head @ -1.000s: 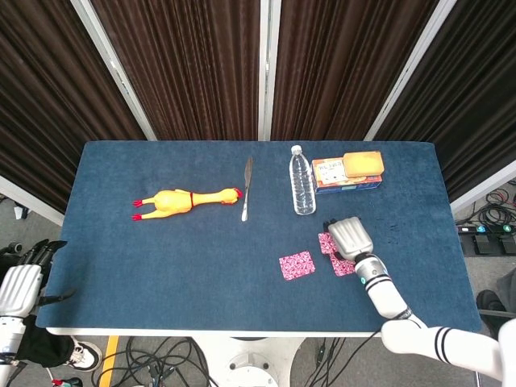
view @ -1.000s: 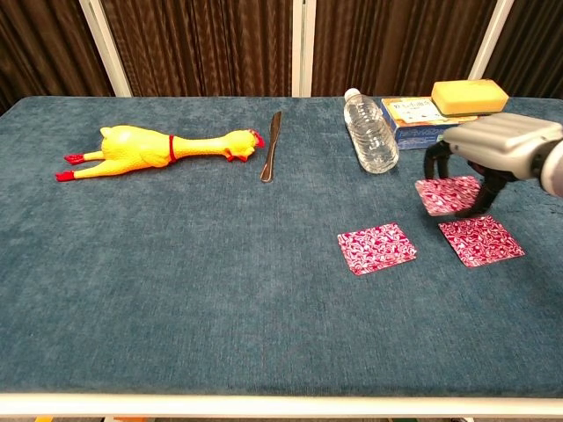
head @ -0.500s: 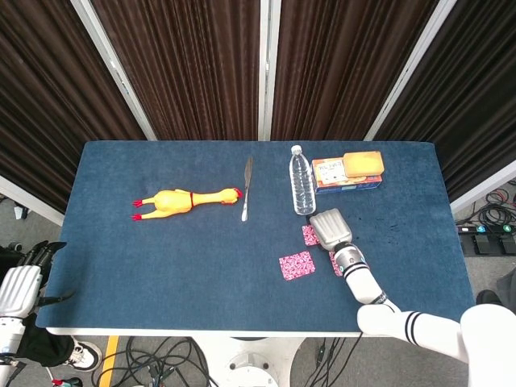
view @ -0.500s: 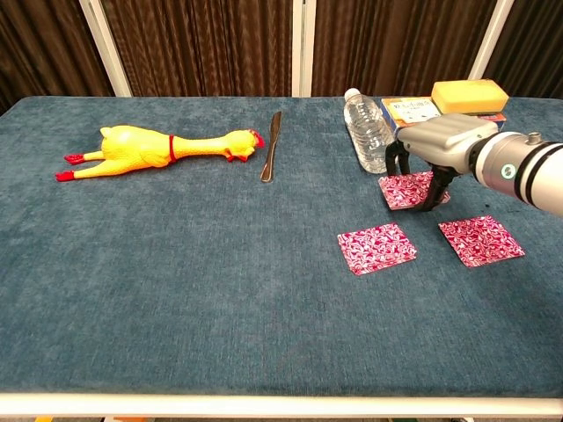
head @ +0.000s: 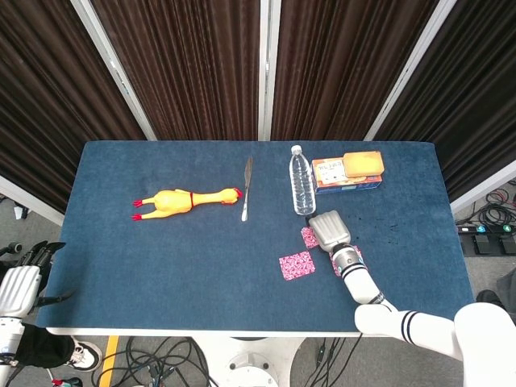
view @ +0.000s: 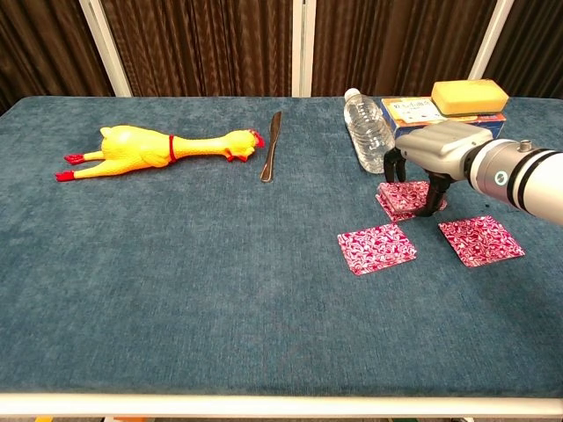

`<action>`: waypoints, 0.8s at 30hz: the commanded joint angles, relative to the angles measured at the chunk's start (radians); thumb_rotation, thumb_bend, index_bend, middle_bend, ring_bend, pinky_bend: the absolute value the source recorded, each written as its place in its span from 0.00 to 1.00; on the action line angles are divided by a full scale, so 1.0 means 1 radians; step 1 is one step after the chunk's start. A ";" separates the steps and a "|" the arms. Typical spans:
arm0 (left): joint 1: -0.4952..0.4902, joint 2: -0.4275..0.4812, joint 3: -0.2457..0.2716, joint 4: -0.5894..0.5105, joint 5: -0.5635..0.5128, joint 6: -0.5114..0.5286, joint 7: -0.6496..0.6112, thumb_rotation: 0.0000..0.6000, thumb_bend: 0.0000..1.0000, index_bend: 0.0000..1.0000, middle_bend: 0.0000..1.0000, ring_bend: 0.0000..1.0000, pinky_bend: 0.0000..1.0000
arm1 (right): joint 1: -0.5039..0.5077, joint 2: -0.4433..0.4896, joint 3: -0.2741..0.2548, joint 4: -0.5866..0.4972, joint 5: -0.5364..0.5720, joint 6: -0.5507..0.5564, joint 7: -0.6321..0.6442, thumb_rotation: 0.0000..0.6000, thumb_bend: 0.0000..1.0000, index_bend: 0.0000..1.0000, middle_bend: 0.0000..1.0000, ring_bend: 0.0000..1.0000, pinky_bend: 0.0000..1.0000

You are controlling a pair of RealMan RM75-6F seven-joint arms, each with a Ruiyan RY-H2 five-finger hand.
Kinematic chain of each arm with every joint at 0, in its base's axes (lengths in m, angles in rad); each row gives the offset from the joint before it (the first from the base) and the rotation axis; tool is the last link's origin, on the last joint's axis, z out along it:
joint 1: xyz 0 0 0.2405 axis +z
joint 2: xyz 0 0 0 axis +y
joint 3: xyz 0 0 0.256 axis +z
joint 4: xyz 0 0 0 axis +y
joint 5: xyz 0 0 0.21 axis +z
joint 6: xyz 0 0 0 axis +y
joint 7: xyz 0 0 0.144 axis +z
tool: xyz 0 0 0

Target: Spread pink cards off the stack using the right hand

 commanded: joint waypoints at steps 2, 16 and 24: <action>0.001 -0.001 0.000 0.002 -0.001 0.000 -0.001 1.00 0.03 0.16 0.16 0.06 0.18 | 0.002 0.001 -0.007 -0.002 0.009 -0.005 -0.002 1.00 0.11 0.32 0.30 0.83 0.91; 0.000 0.001 -0.001 -0.003 0.003 0.002 0.004 1.00 0.03 0.16 0.16 0.06 0.18 | -0.031 0.089 -0.014 -0.135 -0.074 0.056 0.070 1.00 0.10 0.30 0.28 0.83 0.91; 0.000 0.010 -0.004 -0.017 0.005 0.011 0.013 1.00 0.03 0.16 0.16 0.06 0.18 | -0.181 0.224 -0.114 -0.277 -0.422 0.267 0.297 1.00 0.10 0.34 0.38 0.82 0.90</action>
